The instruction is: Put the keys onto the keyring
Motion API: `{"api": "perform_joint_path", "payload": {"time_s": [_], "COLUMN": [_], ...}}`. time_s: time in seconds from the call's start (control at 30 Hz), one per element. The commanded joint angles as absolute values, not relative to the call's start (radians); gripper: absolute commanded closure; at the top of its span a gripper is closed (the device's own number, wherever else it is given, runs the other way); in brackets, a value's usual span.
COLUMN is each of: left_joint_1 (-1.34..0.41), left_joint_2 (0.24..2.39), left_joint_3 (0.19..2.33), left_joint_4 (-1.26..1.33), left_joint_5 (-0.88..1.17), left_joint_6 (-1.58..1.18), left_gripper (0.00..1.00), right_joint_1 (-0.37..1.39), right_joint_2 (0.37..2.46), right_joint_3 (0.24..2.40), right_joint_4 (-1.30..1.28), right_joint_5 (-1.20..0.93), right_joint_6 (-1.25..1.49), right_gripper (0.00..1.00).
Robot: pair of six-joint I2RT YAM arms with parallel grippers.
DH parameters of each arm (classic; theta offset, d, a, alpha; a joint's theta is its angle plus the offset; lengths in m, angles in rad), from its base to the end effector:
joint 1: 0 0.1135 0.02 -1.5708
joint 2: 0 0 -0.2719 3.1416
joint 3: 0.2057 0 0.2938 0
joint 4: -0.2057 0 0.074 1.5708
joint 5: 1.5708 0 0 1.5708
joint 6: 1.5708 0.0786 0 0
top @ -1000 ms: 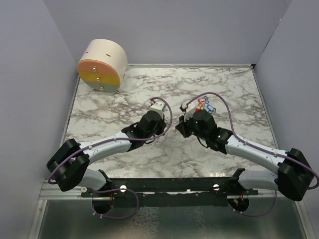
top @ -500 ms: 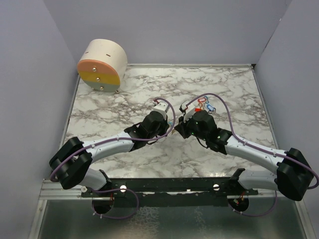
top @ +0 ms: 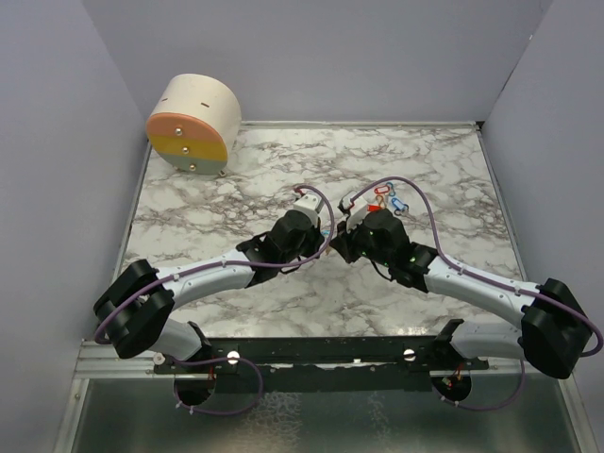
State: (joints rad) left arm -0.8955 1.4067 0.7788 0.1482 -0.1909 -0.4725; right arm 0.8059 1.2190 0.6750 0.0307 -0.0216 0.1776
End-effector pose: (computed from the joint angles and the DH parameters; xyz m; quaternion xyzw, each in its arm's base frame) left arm 0.2477 -0.2855 0.1916 0.1303 0.8424 -0.2633 0.4518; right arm 0.2317 0.2439 0.1963 -0.2720 0.8195 0.2464 0.4403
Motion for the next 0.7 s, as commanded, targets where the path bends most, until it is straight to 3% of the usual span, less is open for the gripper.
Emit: {"api": "perform_joint_path", "payload": {"time_s": [0.0, 0.67], "left_joint_1": [-0.906, -0.922], "left_joint_2": [1.407, 1.39], "left_joint_3": [0.806, 0.797], "left_joint_4": [0.171, 0.171], "left_joint_5": [-0.17, -0.167], "left_joint_6": [-0.468, -0.46], "left_gripper": [1.0, 1.0], "right_joint_1": [0.813, 0.813], "right_joint_2": [1.223, 1.223], "right_joint_3": [0.667, 0.667], "right_joint_4": [0.07, 0.071], "right_joint_5": [-0.043, -0.028], "right_joint_6": [0.163, 0.163], "right_gripper": [0.99, 0.99]}}
